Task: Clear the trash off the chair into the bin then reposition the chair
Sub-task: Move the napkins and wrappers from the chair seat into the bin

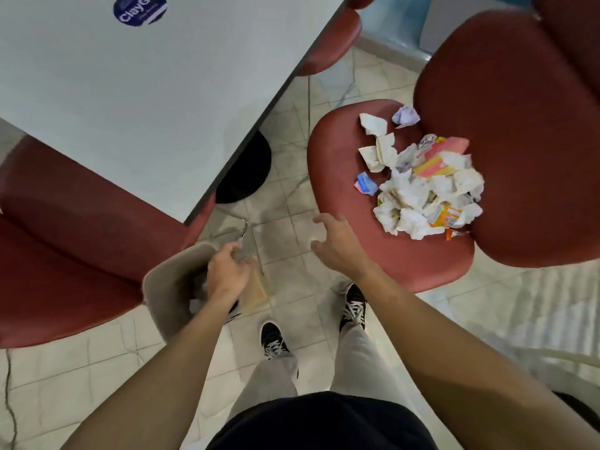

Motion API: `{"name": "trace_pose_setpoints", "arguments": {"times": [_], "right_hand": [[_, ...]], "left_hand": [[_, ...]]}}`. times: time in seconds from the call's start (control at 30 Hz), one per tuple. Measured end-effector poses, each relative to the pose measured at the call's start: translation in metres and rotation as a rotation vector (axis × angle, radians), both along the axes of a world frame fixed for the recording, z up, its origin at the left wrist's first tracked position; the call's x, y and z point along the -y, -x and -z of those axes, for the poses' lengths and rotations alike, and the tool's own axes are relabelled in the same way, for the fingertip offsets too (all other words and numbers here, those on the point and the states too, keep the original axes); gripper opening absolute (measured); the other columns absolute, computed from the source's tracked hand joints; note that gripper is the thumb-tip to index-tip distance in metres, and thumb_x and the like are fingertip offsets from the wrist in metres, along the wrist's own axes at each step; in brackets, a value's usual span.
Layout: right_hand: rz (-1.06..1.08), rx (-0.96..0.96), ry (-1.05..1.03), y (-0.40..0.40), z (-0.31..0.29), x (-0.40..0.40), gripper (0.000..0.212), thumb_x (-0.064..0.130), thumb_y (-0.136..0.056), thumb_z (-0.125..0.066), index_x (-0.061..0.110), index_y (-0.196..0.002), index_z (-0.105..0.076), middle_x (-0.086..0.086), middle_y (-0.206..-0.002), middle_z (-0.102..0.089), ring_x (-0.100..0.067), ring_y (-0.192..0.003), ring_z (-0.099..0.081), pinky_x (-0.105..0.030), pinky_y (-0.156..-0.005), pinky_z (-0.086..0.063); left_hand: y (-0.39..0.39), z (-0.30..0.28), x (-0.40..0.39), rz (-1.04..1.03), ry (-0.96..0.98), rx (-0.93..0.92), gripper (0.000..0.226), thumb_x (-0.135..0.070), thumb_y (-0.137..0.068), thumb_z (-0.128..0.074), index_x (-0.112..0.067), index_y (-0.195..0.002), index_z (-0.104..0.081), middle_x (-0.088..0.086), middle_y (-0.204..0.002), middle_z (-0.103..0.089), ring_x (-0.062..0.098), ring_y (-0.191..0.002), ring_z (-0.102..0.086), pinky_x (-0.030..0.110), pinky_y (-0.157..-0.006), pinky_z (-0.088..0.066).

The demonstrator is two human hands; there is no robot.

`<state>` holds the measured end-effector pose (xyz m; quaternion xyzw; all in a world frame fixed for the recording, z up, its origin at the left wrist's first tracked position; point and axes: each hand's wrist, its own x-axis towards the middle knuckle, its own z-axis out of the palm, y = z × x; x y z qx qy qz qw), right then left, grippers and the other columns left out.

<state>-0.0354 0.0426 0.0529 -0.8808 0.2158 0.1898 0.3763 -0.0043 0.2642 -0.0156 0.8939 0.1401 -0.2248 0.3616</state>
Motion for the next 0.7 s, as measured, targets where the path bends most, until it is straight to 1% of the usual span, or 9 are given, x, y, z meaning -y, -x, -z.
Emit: {"name": "trace_pose_setpoints", "arguments": {"times": [0.03,0.1,0.17,0.23,0.37,0.47,0.57,0.63,0.7], "right_hand": [[0.023,0.001,0.01,0.002,0.001,0.013,0.053,0.015,-0.083,-0.062,0.017,-0.134,-0.048,-0.012,-0.131,-0.044,-0.026,-0.11,-0.054,-0.028,-0.096,-0.04],[0.08,-0.01,0.034,0.009,0.006,0.058,0.053,0.013,-0.081,-0.061,0.015,-0.132,-0.048,-0.013,-0.128,-0.046,-0.029,-0.111,-0.053,-0.031,-0.096,-0.042],[0.102,-0.028,0.05,0.015,0.011,0.095,0.052,0.011,-0.081,-0.061,0.012,-0.132,-0.047,-0.016,-0.127,-0.046,-0.03,-0.117,-0.048,-0.033,-0.096,-0.042],[0.162,-0.051,0.035,0.02,0.019,0.135,0.055,0.01,-0.083,-0.062,0.013,-0.135,-0.045,-0.016,-0.132,-0.042,-0.029,-0.117,-0.05,-0.033,-0.097,-0.041],[0.305,-0.066,0.024,0.03,0.042,0.196,0.053,0.009,-0.083,-0.061,0.017,-0.134,-0.048,-0.014,-0.125,-0.045,-0.03,-0.104,-0.057,-0.029,-0.088,-0.043],[0.373,-0.068,0.038,0.037,0.061,0.231,0.048,0.01,-0.084,-0.061,0.015,-0.131,-0.049,-0.013,-0.126,-0.048,-0.03,-0.107,-0.056,-0.032,-0.088,-0.043],[0.403,-0.105,0.026,0.039,0.084,0.258,0.047,0.013,-0.086,-0.062,0.015,-0.131,-0.048,-0.013,-0.127,-0.05,-0.031,-0.112,-0.054,-0.038,-0.091,-0.046],[0.414,-0.124,0.01,0.036,0.099,0.269,0.049,0.017,-0.086,-0.063,0.015,-0.132,-0.048,-0.013,-0.127,-0.052,-0.031,-0.112,-0.055,-0.041,-0.091,-0.048],[0.409,-0.129,-0.001,0.032,0.111,0.275,0.052,0.021,-0.085,-0.064,0.015,-0.134,-0.047,-0.013,-0.129,-0.051,-0.032,-0.111,-0.055,-0.041,-0.09,-0.049]], "left_hand": [[-0.002,0.002,0.012,0.026,0.007,-0.001,0.036,-0.036,-0.078,-0.074,-0.033,-0.11,-0.059,-0.003,-0.113,-0.065,0.02,-0.107,-0.06,0.042,-0.096,-0.048],[-0.007,0.006,0.059,0.088,0.026,0.015,0.038,-0.033,-0.077,-0.076,-0.029,-0.111,-0.06,-0.002,-0.114,-0.064,0.021,-0.11,-0.058,0.041,-0.097,-0.047],[-0.01,0.006,0.104,0.152,0.028,0.026,0.039,-0.031,-0.077,-0.076,-0.026,-0.112,-0.061,-0.001,-0.115,-0.063,0.021,-0.11,-0.058,0.039,-0.095,-0.048],[-0.012,0.009,0.151,0.229,0.022,0.019,0.04,-0.03,-0.077,-0.076,-0.025,-0.114,-0.061,0.0,-0.114,-0.063,0.021,-0.108,-0.057,0.038,-0.093,-0.049],[-0.019,0.016,0.234,0.332,0.071,0.026,0.037,-0.026,-0.077,-0.075,-0.025,-0.11,-0.061,0.001,-0.099,-0.063,0.02,-0.089,-0.061,0.034,-0.084,-0.052],[-0.027,0.021,0.293,0.372,0.066,0.021,0.036,-0.03,-0.077,-0.074,-0.031,-0.111,-0.061,-0.004,-0.102,-0.061,0.013,-0.082,-0.06,0.034,-0.082,-0.053],[-0.036,0.03,0.343,0.457,0.069,0.051,0.036,-0.031,-0.075,-0.075,-0.031,-0.109,-0.063,-0.006,-0.101,-0.059,0.014,-0.083,-0.06,0.036,-0.081,-0.053],[-0.042,0.038,0.371,0.524,0.073,0.063,0.036,-0.028,-0.076,-0.073,-0.028,-0.111,-0.063,-0.004,-0.107,-0.061,0.016,-0.086,-0.061,0.033,-0.081,-0.052],[-0.046,0.046,0.391,0.598,0.06,0.078,0.04,-0.026,-0.077,-0.073,-0.024,-0.115,-0.062,-0.003,-0.115,-0.06,0.019,-0.095,-0.06,0.029,-0.083,-0.048]]}}
